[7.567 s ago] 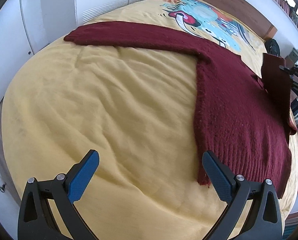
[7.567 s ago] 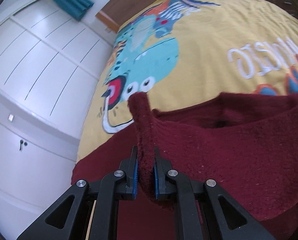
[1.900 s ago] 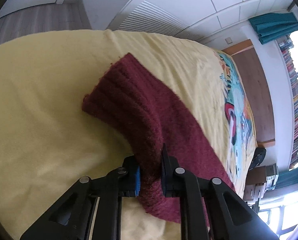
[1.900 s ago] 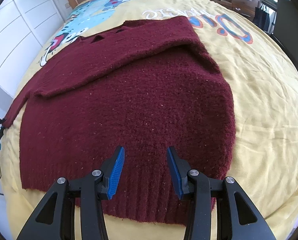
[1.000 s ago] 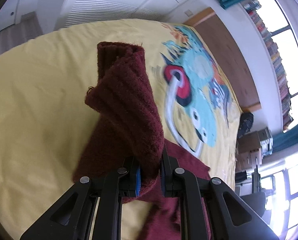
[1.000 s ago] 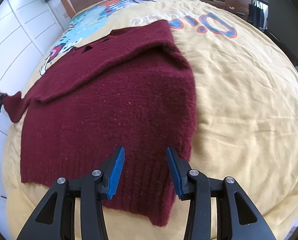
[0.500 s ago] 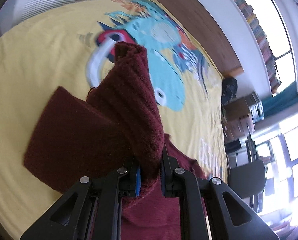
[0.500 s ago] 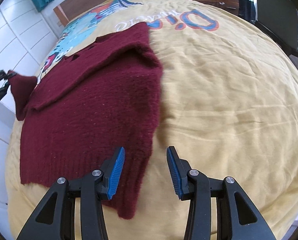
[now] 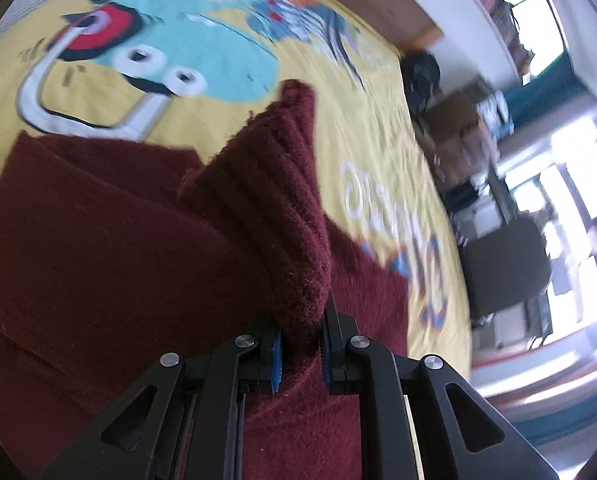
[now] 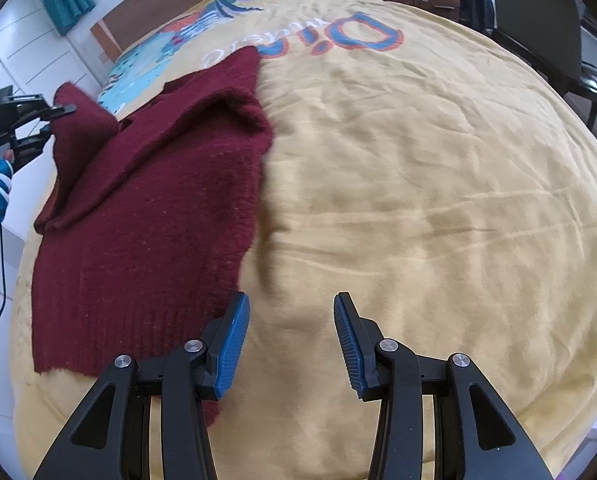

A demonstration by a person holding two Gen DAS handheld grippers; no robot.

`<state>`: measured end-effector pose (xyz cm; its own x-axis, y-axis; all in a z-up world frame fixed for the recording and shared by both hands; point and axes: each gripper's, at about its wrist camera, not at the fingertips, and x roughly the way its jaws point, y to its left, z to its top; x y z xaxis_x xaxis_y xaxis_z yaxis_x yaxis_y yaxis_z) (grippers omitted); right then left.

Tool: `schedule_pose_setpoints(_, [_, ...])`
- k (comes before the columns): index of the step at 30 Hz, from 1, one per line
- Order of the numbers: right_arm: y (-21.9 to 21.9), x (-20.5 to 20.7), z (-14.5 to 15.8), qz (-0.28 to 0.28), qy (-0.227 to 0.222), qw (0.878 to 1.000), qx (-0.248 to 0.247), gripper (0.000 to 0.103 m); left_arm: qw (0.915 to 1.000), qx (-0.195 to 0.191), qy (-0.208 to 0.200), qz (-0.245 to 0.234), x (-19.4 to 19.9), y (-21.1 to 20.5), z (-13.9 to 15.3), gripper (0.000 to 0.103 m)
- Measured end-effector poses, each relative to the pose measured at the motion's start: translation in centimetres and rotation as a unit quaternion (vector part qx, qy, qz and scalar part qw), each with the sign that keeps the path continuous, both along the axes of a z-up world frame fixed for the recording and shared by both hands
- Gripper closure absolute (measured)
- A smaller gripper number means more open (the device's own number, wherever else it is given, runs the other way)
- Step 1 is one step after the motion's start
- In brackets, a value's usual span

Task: Fold small clothes
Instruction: 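Lift the cuff with the left gripper and carry it across the sweater body, then open the left gripper to lay the sleeve on the sweater body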

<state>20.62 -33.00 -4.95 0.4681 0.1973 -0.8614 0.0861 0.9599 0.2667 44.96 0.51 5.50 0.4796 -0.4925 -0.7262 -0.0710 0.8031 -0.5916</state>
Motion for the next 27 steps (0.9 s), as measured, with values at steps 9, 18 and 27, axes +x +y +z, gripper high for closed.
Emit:
schedule_pose_setpoints(9, [-0.8,0.0,-0.6,-0.009,0.004,1.0,0.004,0.058,0.9966,0.054,0.03,-0.055,-1.3,-6.7,-4.1,0.091])
schedule_pose_setpoints(18, [-1.1,-0.3,-0.5,-0.014,0.001,1.0,0.007,0.058,0.991,0.098,0.043,-0.081,-2.0,-9.5,-5.1,0.089])
schedule_pose_setpoints(27, [-1.2,-0.4,-0.3,-0.017,-0.003,1.0,0.006,0.058,0.9889,0.086,0.014,-0.12,-4.0,-8.9,-3.5,0.068])
